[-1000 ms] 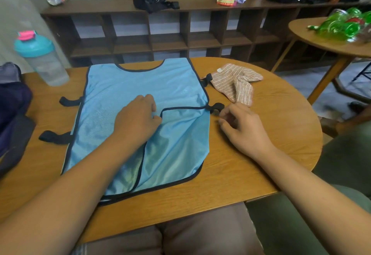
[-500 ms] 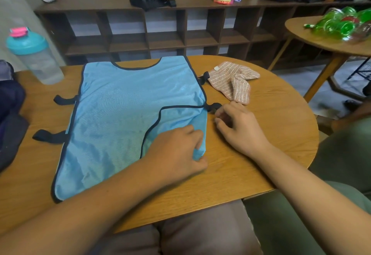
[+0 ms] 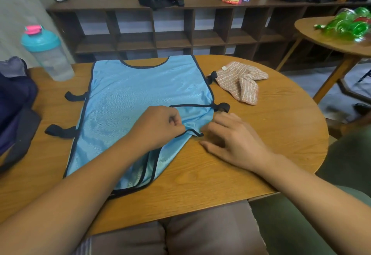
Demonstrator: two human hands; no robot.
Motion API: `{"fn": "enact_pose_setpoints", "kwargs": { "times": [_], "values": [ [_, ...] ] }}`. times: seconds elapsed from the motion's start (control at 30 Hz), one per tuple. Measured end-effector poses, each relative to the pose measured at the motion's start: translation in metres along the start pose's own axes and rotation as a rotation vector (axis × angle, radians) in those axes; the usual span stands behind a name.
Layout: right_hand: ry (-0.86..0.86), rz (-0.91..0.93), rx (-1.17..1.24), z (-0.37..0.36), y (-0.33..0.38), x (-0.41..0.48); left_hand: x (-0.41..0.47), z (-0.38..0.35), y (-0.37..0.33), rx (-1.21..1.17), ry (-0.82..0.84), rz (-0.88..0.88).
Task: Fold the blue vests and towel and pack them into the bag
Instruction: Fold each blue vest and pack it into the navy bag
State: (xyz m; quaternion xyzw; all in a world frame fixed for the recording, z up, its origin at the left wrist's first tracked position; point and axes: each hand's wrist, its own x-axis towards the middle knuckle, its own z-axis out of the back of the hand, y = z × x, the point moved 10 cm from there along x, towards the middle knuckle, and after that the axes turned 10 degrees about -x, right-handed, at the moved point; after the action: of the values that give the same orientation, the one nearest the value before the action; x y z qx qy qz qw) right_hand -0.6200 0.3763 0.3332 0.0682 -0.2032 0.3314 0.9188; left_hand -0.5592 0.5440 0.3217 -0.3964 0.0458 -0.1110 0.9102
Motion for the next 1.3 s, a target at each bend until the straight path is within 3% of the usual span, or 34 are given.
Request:
{"fn": "enact_pose_setpoints", "kwargs": {
  "times": [0.43,0.6,0.73,0.97,1.17,1.3],
  "values": [
    [-0.071,-0.113,0.040,0.014,-0.012,-0.008,-0.002,-0.005,-0.014,-0.152,-0.020,-0.130],
    [-0.042,-0.033,-0.042,0.031,-0.015,-0.041,-0.014,-0.033,-0.034,-0.021,0.136,-0.302],
    [0.002,0.075,-0.079,0.029,-0.004,-0.060,-0.018,-0.050,-0.034,0.045,0.203,-0.326],
    [-0.062,0.099,-0.204,0.040,0.004,-0.071,-0.018,-0.050,-0.034,0.065,0.182,-0.349],
    [0.024,-0.048,-0.116,0.026,-0.017,-0.064,-0.021,-0.053,-0.039,0.124,0.145,-0.403],
    [0.101,-0.012,-0.116,0.026,-0.017,-0.063,-0.021,-0.055,-0.036,0.148,0.159,-0.400]
  ]
}}
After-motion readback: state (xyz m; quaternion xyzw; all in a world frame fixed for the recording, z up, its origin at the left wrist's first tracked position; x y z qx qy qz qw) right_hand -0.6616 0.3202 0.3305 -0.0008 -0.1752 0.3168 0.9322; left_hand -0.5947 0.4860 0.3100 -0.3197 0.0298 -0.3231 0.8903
